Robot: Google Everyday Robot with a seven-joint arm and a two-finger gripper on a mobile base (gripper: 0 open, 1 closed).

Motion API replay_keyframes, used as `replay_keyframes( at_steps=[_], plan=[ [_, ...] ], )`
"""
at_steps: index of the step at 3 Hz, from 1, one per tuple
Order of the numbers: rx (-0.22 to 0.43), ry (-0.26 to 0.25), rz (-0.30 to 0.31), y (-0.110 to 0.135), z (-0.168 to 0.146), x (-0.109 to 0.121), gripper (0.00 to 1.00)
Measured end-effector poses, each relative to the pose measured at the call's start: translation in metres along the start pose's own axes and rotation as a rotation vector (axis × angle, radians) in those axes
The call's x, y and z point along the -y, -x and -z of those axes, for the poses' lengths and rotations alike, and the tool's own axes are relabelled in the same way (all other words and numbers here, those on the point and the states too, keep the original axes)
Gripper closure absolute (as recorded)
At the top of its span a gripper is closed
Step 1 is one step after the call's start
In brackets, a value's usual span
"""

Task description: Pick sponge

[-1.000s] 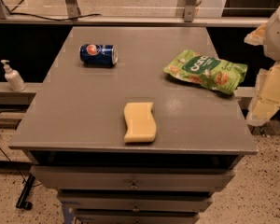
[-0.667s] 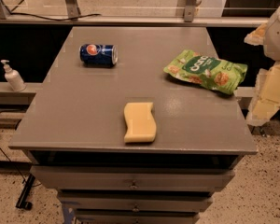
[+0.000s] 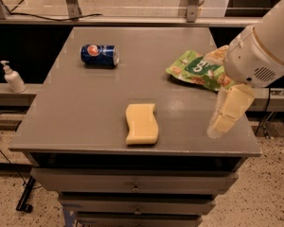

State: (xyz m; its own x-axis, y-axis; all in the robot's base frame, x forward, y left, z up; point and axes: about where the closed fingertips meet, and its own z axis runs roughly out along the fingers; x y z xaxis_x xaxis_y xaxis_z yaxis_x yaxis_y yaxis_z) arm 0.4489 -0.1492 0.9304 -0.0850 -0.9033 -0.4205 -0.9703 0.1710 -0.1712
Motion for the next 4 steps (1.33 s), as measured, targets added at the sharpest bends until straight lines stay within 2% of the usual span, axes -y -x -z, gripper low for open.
replay_keyframes(
  at_steps=[1,2,3,4],
  plan=[
    [0.169,0.077,0.052,0.032,-0.048,-0.005,0.0],
    [0.28,0.13,0.081,0.064,-0.085,-0.01,0.0],
    [0.356,0.165,0.092,0.084,-0.114,-0.015,0.0],
    [0.393,0.181,0.088,0.092,-0.133,-0.019,0.0]
  ],
)
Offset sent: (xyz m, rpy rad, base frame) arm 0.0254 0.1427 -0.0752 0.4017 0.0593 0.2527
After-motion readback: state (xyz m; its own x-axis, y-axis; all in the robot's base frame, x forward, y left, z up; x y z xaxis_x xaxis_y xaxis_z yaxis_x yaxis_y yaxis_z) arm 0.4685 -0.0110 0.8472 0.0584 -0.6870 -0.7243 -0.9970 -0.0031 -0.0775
